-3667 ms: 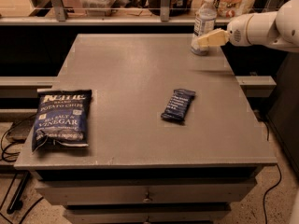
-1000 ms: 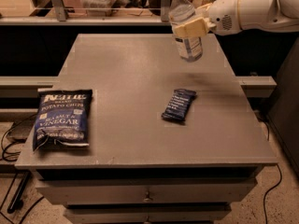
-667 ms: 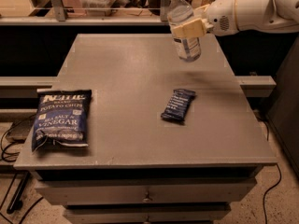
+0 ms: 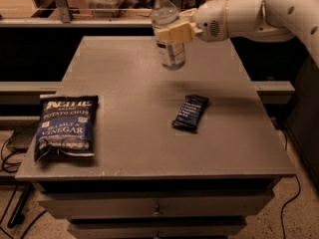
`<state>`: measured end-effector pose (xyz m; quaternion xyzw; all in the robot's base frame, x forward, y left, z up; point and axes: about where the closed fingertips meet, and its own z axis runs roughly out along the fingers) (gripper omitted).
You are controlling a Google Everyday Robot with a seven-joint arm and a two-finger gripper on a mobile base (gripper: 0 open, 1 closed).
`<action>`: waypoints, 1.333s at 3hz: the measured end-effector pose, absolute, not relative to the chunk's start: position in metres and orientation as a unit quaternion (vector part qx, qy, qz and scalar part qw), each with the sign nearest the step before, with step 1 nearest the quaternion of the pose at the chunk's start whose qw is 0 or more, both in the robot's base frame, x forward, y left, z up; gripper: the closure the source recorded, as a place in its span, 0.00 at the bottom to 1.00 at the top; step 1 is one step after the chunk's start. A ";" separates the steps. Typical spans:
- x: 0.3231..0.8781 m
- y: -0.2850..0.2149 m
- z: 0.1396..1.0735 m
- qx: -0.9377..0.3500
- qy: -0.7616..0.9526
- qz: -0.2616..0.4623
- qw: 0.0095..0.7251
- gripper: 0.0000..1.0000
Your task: Move blue plastic bottle near blue chip bag
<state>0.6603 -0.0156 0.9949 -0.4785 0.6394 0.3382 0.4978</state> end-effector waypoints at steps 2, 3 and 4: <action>0.616 0.055 1.008 -0.483 0.571 0.453 0.486 1.00; 0.596 0.081 1.003 -0.502 0.545 0.465 0.485 1.00; 0.581 0.101 0.990 -0.516 0.527 0.471 0.484 1.00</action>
Offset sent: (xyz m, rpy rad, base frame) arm -0.0732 0.1042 0.0183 0.2717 0.0758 0.3113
